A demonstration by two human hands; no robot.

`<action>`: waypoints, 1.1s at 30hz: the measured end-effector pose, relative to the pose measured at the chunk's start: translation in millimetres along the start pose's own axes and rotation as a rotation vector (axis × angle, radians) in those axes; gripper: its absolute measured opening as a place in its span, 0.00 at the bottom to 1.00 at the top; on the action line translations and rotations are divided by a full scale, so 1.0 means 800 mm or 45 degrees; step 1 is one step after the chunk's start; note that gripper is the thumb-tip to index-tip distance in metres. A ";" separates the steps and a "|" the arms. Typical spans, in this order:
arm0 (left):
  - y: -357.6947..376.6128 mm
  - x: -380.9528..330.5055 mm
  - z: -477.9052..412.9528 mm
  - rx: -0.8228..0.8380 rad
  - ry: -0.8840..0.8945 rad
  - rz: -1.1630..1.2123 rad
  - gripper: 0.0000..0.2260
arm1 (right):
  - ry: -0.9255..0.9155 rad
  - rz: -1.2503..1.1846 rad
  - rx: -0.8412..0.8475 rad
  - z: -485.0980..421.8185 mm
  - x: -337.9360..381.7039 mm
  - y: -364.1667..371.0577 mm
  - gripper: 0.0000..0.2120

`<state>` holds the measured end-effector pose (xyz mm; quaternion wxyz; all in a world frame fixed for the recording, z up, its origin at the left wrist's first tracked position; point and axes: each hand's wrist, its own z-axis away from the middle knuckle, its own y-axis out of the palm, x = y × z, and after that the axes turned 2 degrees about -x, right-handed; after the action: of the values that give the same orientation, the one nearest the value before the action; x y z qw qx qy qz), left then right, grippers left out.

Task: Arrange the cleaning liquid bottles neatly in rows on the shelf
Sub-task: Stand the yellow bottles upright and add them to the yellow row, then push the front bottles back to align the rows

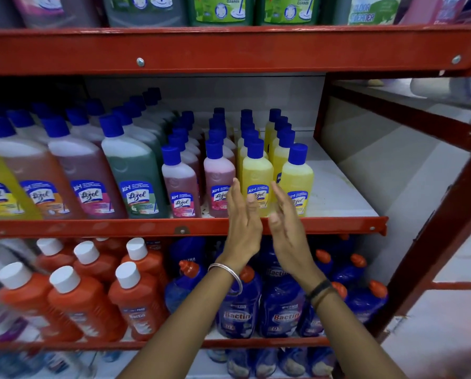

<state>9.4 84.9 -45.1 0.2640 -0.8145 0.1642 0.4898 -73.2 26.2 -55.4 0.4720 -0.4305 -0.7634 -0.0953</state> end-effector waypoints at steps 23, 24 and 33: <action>-0.032 -0.001 0.007 0.208 -0.055 -0.128 0.38 | 0.429 -0.089 -0.136 -0.013 0.009 0.031 0.62; -0.033 -0.003 0.008 0.218 -0.067 -0.129 0.38 | 0.432 -0.091 -0.135 -0.014 0.011 0.032 0.63; -0.050 0.005 0.020 -0.184 0.065 0.052 0.40 | 0.088 -0.234 -0.356 0.010 0.015 0.051 0.43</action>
<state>21.1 126.8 -43.8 0.1903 -0.8401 0.1518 0.4848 -49.9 62.1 -60.8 0.4229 -0.4168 -0.7621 -0.2581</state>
